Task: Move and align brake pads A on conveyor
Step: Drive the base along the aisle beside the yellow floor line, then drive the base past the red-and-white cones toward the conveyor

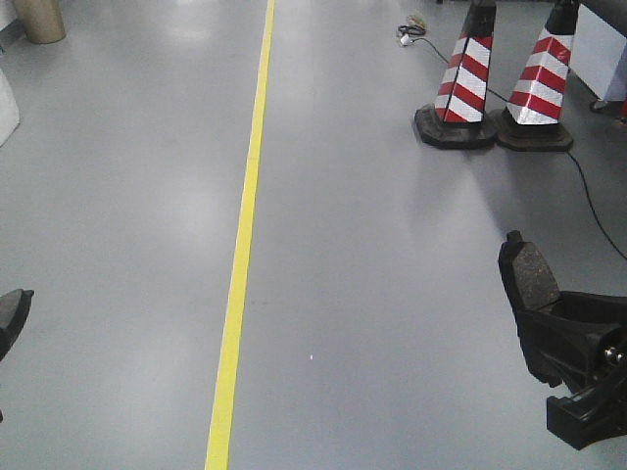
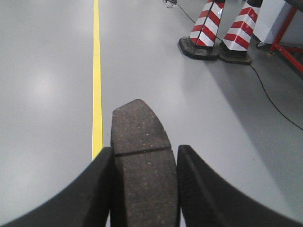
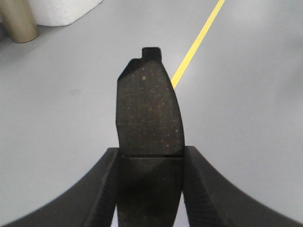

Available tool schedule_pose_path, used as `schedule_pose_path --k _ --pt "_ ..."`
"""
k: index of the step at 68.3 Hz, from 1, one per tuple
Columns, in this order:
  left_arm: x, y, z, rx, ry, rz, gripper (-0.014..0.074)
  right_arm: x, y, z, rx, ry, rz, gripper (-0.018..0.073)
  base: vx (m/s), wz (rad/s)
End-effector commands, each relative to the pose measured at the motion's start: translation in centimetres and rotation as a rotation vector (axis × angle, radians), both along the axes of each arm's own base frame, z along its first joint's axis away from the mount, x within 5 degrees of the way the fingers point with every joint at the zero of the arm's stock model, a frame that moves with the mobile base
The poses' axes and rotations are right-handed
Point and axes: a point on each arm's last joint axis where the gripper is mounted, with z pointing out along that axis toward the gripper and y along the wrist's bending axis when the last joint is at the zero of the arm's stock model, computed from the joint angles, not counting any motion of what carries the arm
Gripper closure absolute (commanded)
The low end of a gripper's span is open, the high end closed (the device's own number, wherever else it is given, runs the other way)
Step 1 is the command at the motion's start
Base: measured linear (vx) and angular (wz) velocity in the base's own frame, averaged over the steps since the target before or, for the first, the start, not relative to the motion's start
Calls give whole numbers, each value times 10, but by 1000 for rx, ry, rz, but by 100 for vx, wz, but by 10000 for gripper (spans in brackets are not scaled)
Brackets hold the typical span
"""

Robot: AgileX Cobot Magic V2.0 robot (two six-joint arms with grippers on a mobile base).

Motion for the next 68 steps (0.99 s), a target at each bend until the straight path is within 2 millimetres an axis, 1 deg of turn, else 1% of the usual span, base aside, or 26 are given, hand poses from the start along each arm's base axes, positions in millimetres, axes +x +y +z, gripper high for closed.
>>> schedule_pose_path --k 1,68 --pt "3 -3 17 -27 -114 -27 503 3 1 17 42 -113 6 568 64 1" --pt "3 -3 17 -27 -114 -27 503 3 1 17 42 -113 6 568 65 -8"
